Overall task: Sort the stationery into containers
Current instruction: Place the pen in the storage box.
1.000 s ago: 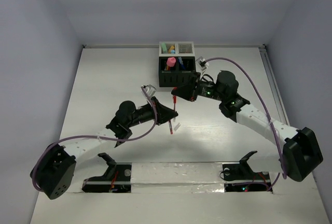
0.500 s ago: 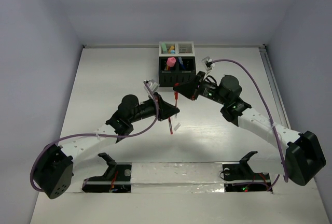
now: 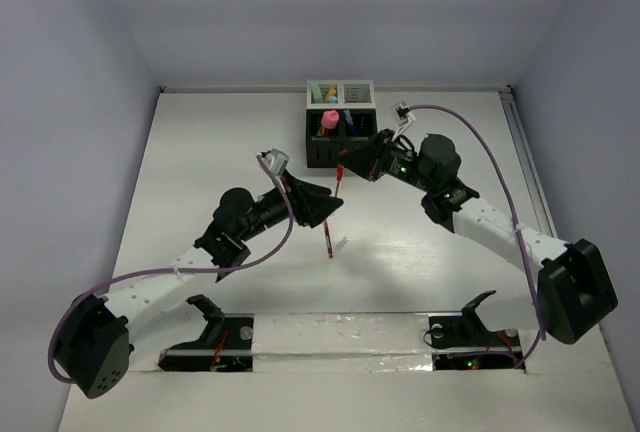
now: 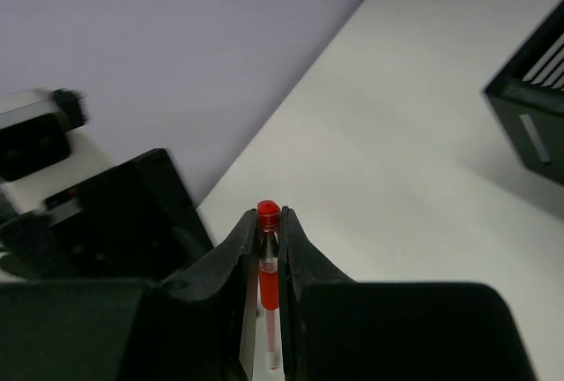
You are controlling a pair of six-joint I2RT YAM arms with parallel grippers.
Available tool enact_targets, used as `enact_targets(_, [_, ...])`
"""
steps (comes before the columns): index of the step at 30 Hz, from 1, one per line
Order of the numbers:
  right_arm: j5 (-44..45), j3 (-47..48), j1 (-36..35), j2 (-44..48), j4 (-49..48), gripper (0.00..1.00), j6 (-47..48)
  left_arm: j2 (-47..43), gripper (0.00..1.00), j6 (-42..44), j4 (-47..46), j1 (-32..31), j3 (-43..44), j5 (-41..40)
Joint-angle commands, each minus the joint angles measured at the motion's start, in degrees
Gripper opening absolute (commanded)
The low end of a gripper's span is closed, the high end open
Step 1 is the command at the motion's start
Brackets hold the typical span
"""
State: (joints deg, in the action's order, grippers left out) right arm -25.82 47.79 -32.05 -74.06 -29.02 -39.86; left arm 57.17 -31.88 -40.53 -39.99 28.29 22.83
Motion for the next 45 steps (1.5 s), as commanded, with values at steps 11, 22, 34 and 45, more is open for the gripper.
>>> enact_targets(11, [7.9, 17.4, 13.1, -10.1, 6.8, 0.00, 7.3, -8.2, 0.67, 6.3, 0.3, 0.3, -4.8, -9.9])
enact_targets(22, [21.1, 37.5, 13.6, -24.9, 14.0, 0.00, 23.9, -5.0, 0.65, 8.3, 1.4, 0.3, -5.6, -12.9])
enact_targets(34, [8.4, 40.3, 13.6, -34.1, 14.1, 0.00, 30.0, -2.2, 0.65, 8.1, 0.8, 0.3, -5.2, -13.1])
enact_targets(45, [7.4, 42.1, 13.1, -34.2, 17.1, 0.54, 29.2, -2.4, 0.73, 8.2, 1.1, 0.3, -5.4, -14.5])
